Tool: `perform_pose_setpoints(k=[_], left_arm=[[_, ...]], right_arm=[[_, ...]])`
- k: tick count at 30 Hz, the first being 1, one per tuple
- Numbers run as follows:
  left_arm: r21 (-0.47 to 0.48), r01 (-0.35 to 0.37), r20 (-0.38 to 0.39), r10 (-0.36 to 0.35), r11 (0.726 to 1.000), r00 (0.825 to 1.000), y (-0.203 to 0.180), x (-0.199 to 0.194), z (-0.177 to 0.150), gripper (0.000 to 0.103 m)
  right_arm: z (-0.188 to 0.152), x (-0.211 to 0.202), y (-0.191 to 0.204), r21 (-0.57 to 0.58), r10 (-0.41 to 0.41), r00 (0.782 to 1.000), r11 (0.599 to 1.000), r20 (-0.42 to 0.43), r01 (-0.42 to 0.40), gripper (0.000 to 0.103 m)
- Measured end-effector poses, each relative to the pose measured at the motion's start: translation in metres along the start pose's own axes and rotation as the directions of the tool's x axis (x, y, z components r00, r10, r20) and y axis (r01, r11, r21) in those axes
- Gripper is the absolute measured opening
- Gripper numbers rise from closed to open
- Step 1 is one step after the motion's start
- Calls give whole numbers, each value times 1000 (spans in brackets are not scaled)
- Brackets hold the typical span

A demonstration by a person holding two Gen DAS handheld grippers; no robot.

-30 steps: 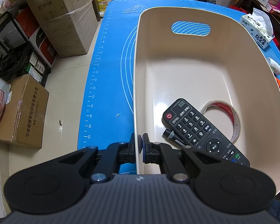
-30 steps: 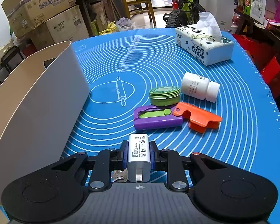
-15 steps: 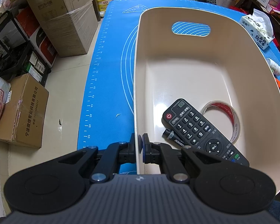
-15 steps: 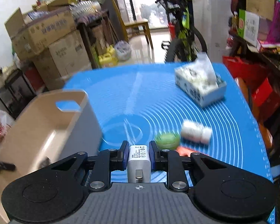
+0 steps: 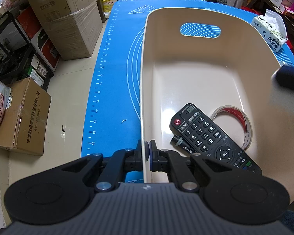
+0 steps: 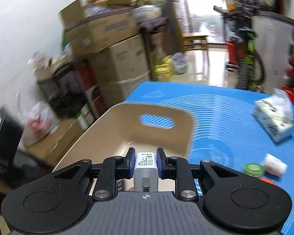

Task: Organize rigid objects
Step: 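Carry the white charger into the bin and release it with the right gripper, then move the right gripper to the silver keys and grasp the key ring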

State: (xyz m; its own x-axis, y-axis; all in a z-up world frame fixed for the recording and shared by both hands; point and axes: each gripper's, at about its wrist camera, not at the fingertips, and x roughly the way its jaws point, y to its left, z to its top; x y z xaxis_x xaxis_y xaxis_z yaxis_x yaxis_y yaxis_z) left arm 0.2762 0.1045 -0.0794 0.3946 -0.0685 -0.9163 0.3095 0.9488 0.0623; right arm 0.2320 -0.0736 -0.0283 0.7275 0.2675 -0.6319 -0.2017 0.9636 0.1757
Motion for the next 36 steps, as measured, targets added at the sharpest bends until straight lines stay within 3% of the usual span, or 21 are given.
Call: perform_pose_setpoints(k=[4, 10, 14, 18, 19, 22, 29, 36], left_arm=[[-1, 0, 1, 0, 1000, 1000, 1, 1, 0, 6], [3, -1, 1, 1, 1000, 1000, 0, 1, 0, 6], [3, -2, 1, 2, 1000, 1000, 0, 2, -1, 6], [2, -1, 2, 1, 1000, 1000, 0, 2, -1, 6], [1, 0, 2, 0, 1000, 1000, 0, 2, -1, 6], [2, -2, 2, 1, 1000, 1000, -1, 2, 0, 6], [0, -1, 2, 1, 1000, 1000, -2, 2, 0, 6], [-1, -4, 4, 4, 1000, 1000, -2, 1, -1, 6]], right_arm=[[-13, 21, 29, -59, 25, 996, 998, -86, -30, 32], [-35, 50, 56, -135, -13, 974, 991, -225, -18, 32], [-39, 56, 67, -169, -21, 969, 985, -244, -21, 32], [-37, 59, 63, -114, -5, 962, 993, -273, -27, 34], [-38, 57, 60, -96, 4, 962, 995, -273, -32, 43], [-38, 50, 51, -89, 15, 967, 995, -255, -39, 55], [-23, 22, 19, 34, 74, 983, 997, -166, -69, 61], [-8, -19, -28, 70, 19, 997, 997, -76, -13, 64]])
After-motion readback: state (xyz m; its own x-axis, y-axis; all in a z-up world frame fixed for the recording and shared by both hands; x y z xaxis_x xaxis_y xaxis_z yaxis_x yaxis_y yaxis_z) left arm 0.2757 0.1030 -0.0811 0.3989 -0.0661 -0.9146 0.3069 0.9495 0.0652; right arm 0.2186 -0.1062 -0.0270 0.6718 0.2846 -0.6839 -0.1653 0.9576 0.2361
